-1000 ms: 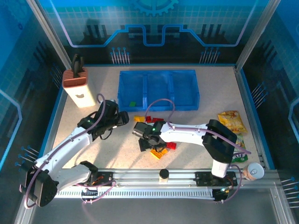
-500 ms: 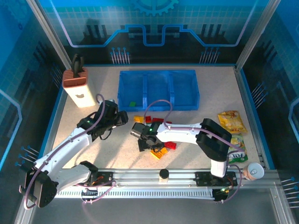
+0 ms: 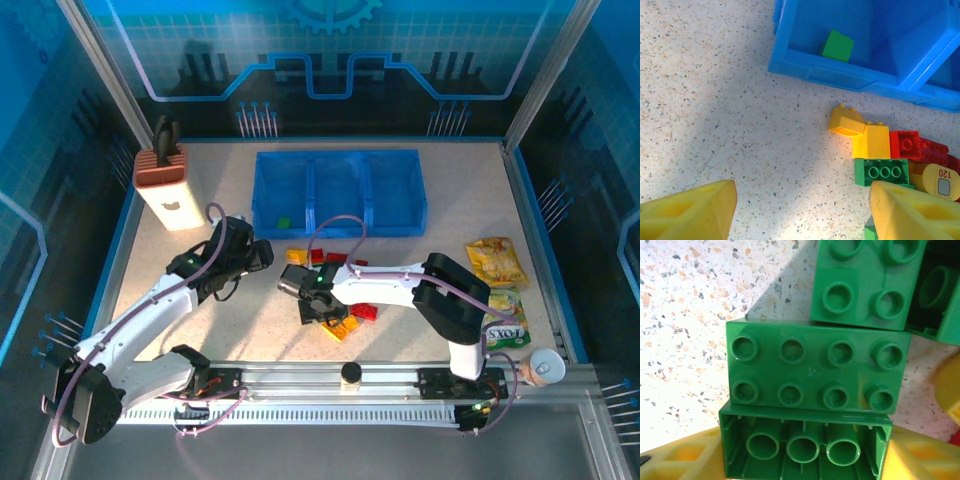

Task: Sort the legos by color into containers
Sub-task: Pick up the lego from the bottom-center of the table, then place the lego in the container.

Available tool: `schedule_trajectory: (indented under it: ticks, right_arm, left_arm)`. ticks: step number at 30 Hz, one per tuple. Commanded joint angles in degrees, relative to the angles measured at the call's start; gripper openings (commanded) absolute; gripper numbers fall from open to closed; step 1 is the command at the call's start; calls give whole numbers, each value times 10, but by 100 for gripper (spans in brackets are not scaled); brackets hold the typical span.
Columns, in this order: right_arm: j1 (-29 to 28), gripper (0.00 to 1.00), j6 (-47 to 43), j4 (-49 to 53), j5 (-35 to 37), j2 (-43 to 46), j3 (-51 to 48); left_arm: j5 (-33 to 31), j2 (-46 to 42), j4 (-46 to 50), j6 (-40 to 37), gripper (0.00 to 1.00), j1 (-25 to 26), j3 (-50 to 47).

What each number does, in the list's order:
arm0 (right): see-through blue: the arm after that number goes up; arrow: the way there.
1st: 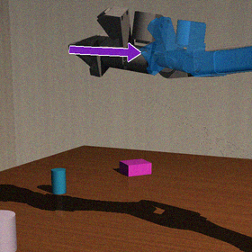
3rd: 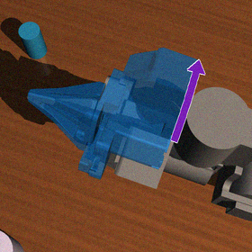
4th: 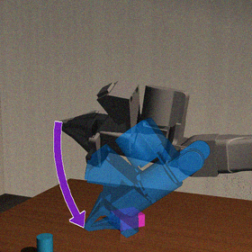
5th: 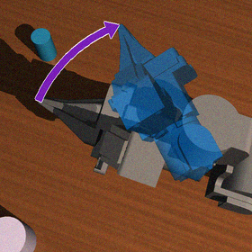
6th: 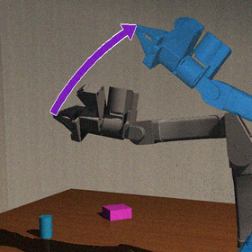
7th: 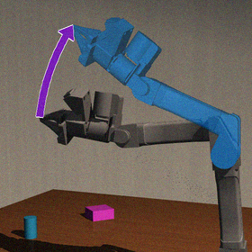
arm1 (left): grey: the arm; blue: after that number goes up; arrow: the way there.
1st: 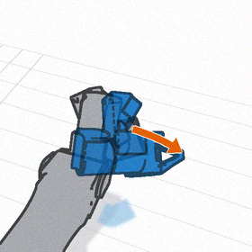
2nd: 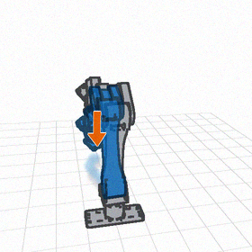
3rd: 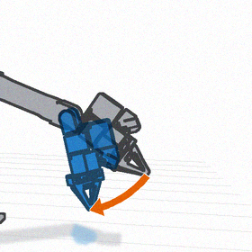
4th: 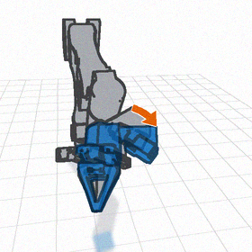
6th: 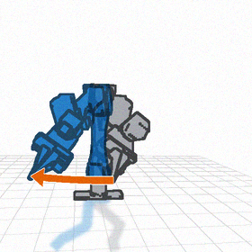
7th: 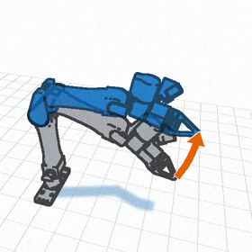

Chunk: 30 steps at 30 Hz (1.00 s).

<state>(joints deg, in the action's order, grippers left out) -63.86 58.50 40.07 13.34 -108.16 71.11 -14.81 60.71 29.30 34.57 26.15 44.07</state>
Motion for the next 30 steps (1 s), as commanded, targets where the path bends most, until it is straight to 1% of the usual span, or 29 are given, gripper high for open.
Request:
schedule_trajectory:
  ticks: [1,12,18,22,25,30]
  right_arm:
    - [-9,58,6,38,29,5,25]
    - [-12,57,-17,113,77,60,78]
    - [1,56,-70,139,100,73,142]
    - [24,56,-116,132,95,65,189]
    - [42,56,-164,113,75,49,228]
    - [71,56,-230,94,31,-10,327]
  left_arm:
    - [-17,-1,1,-3,71,3,-1]
    - [-28,-19,-2,-11,71,0,-4]
    - [-23,-56,-10,-12,72,-2,-22]
    - [-20,-85,-3,-9,72,-2,-33]
    - [-15,-103,7,-5,72,-2,-39]
    - [-3,-133,21,8,71,-2,-55]
